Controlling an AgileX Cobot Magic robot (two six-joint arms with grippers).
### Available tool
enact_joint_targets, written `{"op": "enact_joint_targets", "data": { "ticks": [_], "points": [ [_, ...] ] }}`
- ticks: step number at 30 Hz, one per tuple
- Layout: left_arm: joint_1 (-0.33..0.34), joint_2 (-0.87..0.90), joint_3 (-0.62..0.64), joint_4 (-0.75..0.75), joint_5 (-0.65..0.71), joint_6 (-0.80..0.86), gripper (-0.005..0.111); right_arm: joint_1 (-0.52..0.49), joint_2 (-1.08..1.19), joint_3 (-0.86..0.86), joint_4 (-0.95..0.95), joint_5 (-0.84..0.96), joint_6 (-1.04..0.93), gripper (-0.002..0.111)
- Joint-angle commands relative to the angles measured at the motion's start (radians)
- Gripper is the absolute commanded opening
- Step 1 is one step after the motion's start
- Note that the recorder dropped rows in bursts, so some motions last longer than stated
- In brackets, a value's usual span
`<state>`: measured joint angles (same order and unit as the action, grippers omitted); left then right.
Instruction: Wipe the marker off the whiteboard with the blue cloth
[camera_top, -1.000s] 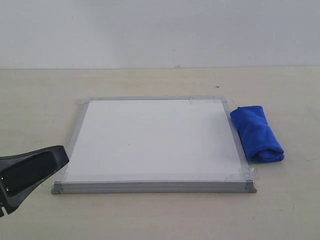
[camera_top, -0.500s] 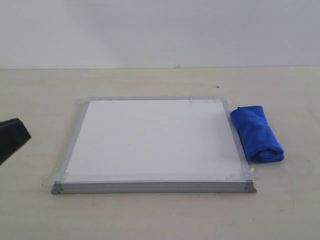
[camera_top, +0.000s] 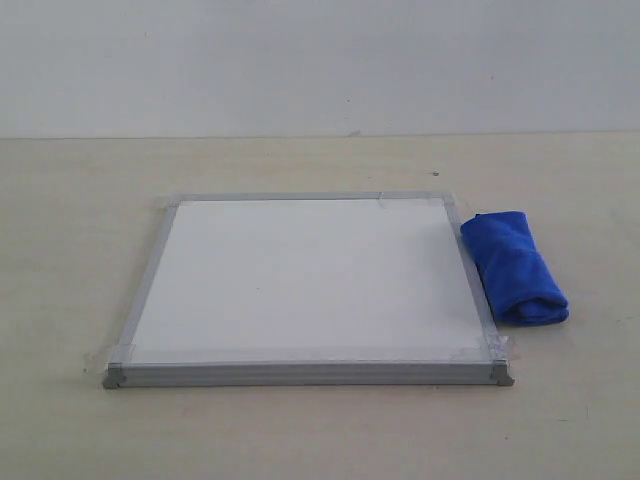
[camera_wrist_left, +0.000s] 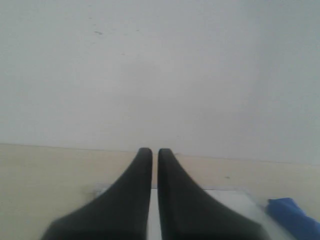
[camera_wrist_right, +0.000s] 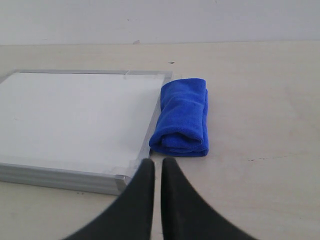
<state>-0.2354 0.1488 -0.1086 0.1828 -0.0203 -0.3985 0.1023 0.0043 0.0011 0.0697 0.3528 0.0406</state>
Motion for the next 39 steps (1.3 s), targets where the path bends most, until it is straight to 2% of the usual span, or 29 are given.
{"op": "enact_joint_targets", "data": {
  "ticks": [1, 8, 13, 18, 26, 32, 39],
  "points": [
    [0.136, -0.048, 0.006, 0.002, 0.115, 0.038, 0.004, -0.002, -0.004, -0.001, -0.001, -0.007, 0.002, 0.001],
    [0.277, -0.105, 0.007, 0.002, 0.228, 0.041, 0.004, -0.002, -0.004, -0.001, -0.001, -0.007, 0.002, 0.001],
    [0.308, -0.146, 0.045, 0.002, 0.253, 0.057, 0.004, -0.002, -0.004, -0.001, -0.001, -0.007, 0.002, 0.001],
    [0.307, -0.149, 0.105, 0.002, 0.253, 0.063, 0.004, -0.002, -0.004, -0.001, -0.001, -0.007, 0.002, 0.001],
    [0.303, -0.149, 0.109, 0.002, 0.286, 0.073, 0.004, -0.002, -0.004, -0.001, -0.001, -0.007, 0.002, 0.001],
    [0.212, -0.149, 0.109, 0.02, 0.29, 0.086, 0.004, -0.002, -0.004, -0.001, -0.001, -0.007, 0.002, 0.001],
    [0.214, -0.149, 0.109, -0.01, 0.274, 0.071, 0.004, -0.002, -0.004, -0.001, -0.001, -0.011, 0.002, 0.001]
  ]
}}
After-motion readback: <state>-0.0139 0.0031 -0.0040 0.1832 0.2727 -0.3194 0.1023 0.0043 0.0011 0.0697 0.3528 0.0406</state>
